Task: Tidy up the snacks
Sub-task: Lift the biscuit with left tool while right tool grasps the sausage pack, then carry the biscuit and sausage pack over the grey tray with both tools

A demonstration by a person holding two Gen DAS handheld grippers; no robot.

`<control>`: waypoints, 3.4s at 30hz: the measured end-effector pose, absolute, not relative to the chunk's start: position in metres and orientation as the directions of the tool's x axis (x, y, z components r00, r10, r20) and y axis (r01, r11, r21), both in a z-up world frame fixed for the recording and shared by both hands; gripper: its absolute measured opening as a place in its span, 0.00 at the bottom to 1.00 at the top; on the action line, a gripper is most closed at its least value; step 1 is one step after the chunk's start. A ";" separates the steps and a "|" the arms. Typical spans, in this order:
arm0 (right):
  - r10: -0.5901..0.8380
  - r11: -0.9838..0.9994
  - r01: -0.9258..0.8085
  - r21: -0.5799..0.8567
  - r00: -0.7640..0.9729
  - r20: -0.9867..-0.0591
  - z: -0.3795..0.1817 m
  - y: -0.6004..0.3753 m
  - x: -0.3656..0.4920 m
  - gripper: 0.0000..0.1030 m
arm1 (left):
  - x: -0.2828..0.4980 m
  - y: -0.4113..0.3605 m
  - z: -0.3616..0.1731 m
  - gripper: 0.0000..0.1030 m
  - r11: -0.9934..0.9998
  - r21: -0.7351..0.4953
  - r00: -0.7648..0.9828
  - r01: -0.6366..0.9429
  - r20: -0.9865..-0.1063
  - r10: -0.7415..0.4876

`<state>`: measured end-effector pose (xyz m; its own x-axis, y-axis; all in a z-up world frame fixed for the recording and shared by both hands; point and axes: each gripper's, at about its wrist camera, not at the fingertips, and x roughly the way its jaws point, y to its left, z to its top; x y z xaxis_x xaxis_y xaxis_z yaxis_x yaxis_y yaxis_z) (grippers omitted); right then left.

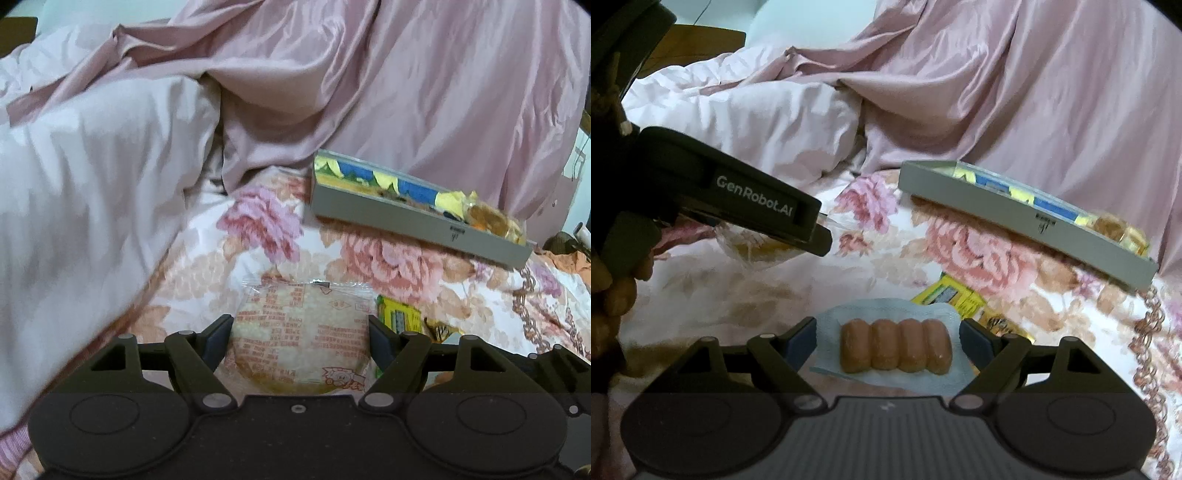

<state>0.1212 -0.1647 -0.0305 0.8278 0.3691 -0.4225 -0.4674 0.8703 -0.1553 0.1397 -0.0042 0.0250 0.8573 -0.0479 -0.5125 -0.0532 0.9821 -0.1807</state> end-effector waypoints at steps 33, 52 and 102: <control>0.323 0.921 -0.361 -0.147 0.917 -0.234 0.012 -0.194 0.147 0.84 | 0.165 -0.025 0.061 0.74 0.982 -0.172 0.891 -0.076 -0.453 -0.011; 0.309 0.914 -0.332 -0.233 0.942 -0.130 0.037 -0.214 0.177 0.84 | 0.230 -0.033 0.095 0.74 0.982 -0.171 0.926 -0.080 -0.377 0.010; 0.359 0.933 -0.344 0.108 0.918 -0.168 0.003 -0.247 0.327 0.99 | 0.362 -0.078 0.072 0.99 0.983 -0.100 0.853 -0.154 -0.515 0.081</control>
